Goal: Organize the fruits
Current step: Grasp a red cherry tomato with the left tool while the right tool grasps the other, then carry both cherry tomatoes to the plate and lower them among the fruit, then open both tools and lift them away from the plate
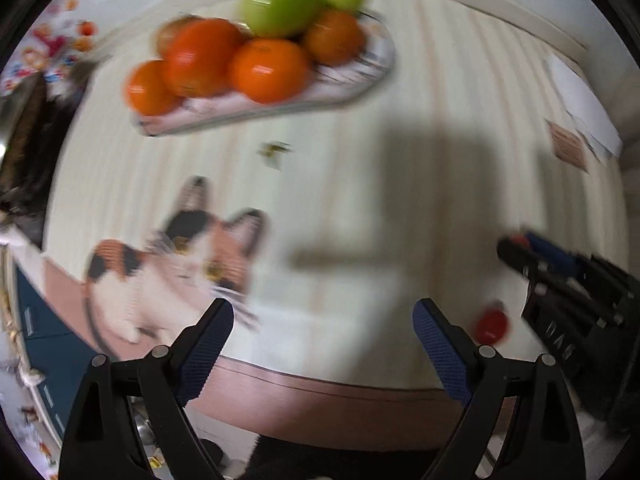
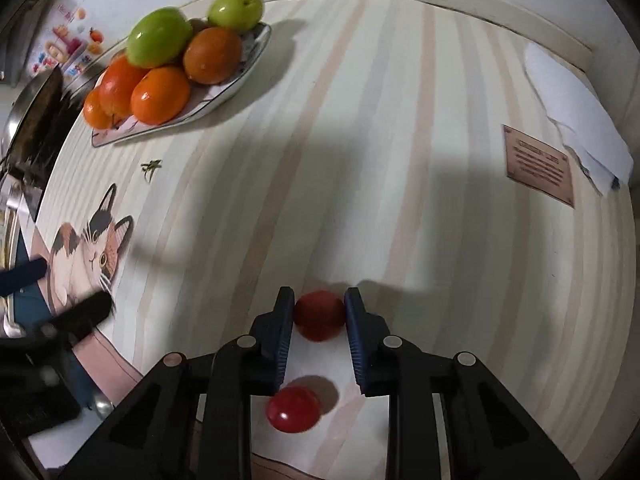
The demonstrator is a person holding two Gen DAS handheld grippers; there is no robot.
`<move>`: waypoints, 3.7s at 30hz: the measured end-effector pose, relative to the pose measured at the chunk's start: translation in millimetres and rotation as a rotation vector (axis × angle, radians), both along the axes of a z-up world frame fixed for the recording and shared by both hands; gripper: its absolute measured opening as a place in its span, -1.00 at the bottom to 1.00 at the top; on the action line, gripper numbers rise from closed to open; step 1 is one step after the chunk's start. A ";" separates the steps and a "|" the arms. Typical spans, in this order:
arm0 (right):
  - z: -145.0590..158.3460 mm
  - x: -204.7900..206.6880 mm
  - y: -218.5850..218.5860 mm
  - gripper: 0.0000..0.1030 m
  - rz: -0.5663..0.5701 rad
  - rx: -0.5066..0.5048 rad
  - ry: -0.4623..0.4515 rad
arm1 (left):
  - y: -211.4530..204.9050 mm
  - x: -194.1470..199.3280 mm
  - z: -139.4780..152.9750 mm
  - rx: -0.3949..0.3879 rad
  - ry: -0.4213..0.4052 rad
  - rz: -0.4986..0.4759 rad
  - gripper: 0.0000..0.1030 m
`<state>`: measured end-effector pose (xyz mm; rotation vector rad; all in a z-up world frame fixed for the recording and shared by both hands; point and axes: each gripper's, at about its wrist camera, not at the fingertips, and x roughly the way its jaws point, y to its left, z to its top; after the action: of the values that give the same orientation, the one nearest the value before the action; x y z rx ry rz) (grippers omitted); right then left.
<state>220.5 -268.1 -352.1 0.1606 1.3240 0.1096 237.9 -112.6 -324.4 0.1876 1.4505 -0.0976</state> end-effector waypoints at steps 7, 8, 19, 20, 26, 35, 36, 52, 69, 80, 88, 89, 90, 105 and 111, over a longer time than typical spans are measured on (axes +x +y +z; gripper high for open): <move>18.2 -22.3 -62.9 -0.46 -0.141 0.012 -0.010 | -57.8 -17.1 -21.6 -0.117 0.112 -0.154 0.68; 17.0 -26.5 -72.2 -0.46 -0.155 0.008 -0.005 | -66.0 -19.2 -24.2 -0.119 0.117 -0.177 0.63; 9.9 -52.5 -115.3 -0.46 -0.235 0.011 0.009 | -115.6 -36.1 -42.8 -0.056 0.110 -0.307 -0.39; 10.6 -53.3 -116.2 -0.46 -0.235 0.011 0.007 | -116.0 -36.0 -43.4 -0.063 0.111 -0.305 -0.43; 12.2 -52.4 -115.0 -0.46 -0.232 0.010 -0.002 | -121.3 -43.0 -46.2 -0.058 0.090 -0.312 -0.50; 21.9 -53.2 -115.1 -0.46 -0.234 0.015 -0.019 | -109.0 -43.8 -22.3 -0.097 0.056 -0.283 -0.50; 23.9 -53.0 -114.6 -0.46 -0.232 0.016 -0.023 | -106.0 -42.3 -17.5 -0.105 0.051 -0.275 -0.50; 80.3 21.4 -31.0 -0.46 -0.098 0.322 -0.123 | 56.1 42.1 91.1 -0.336 -0.113 0.149 -0.50; 34.1 138.0 140.8 -0.46 0.161 0.368 -0.120 | 164.2 141.4 16.9 -0.429 0.006 0.430 -0.50; 27.1 149.9 189.1 -0.44 0.258 0.232 -0.204 | 176.3 158.2 3.6 -0.386 0.018 0.418 -0.48; 42.3 141.4 196.6 0.59 0.269 0.211 -0.214 | 182.4 156.6 18.7 -0.357 -0.036 0.385 0.40; 45.8 139.5 195.0 0.62 0.264 0.217 -0.212 | 184.3 155.0 20.7 -0.349 -0.041 0.383 0.45; 49.4 137.3 192.8 0.62 0.257 0.221 -0.210 | 185.6 152.6 23.5 -0.340 -0.047 0.379 0.52; 102.4 91.3 115.1 0.87 0.051 0.015 -0.235 | 175.7 76.1 73.3 -0.169 -0.211 0.288 0.89; 140.1 70.3 105.9 0.87 0.036 -0.041 -0.285 | 163.8 50.0 104.7 -0.139 -0.284 0.260 0.89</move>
<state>290.7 -162.2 -211.9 0.0830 1.0443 0.1305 287.8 51.2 -219.7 -0.0988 1.1683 0.0395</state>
